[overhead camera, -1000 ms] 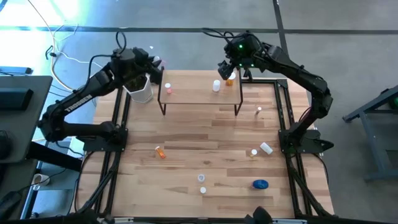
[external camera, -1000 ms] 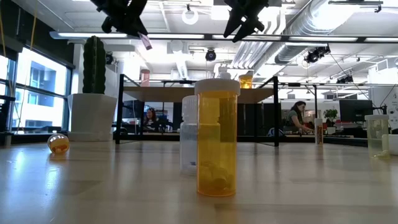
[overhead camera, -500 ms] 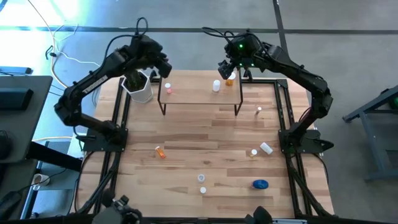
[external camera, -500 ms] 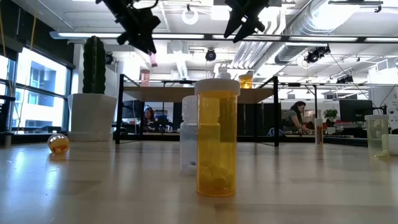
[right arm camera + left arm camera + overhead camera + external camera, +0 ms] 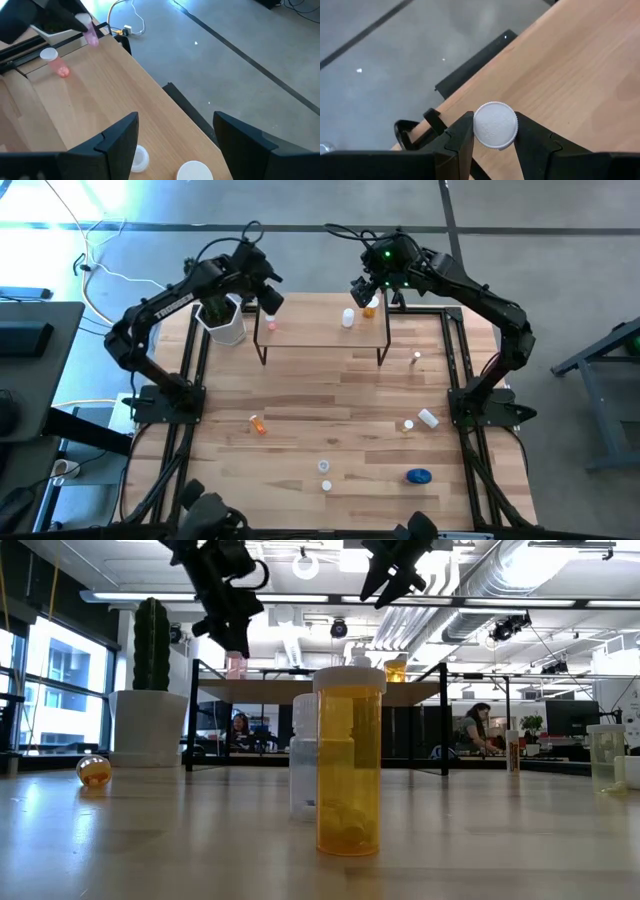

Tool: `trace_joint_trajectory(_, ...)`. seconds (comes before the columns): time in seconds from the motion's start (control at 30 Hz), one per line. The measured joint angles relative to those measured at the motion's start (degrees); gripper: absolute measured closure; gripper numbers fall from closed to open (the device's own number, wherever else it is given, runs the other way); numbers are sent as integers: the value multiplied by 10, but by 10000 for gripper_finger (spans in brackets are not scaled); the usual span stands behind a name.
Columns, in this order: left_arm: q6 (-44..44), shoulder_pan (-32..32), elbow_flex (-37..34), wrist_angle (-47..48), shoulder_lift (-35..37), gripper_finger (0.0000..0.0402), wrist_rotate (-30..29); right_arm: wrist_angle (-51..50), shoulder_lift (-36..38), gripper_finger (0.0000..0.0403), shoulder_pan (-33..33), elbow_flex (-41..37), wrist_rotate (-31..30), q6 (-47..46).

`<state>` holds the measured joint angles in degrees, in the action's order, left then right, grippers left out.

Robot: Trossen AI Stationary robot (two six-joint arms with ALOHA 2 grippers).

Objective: Pick and place medicine bottles onto shelf by color
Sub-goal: Put the pink pill bottle on the shelf

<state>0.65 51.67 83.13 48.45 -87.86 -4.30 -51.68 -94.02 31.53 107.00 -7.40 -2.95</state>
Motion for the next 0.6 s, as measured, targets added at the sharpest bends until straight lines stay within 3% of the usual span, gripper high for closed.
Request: trace_joint_trajectory(0.6, 0, -5, 1, -6, -48, 289, 2, 0, 0, 155, 0, 0, 0, 0)
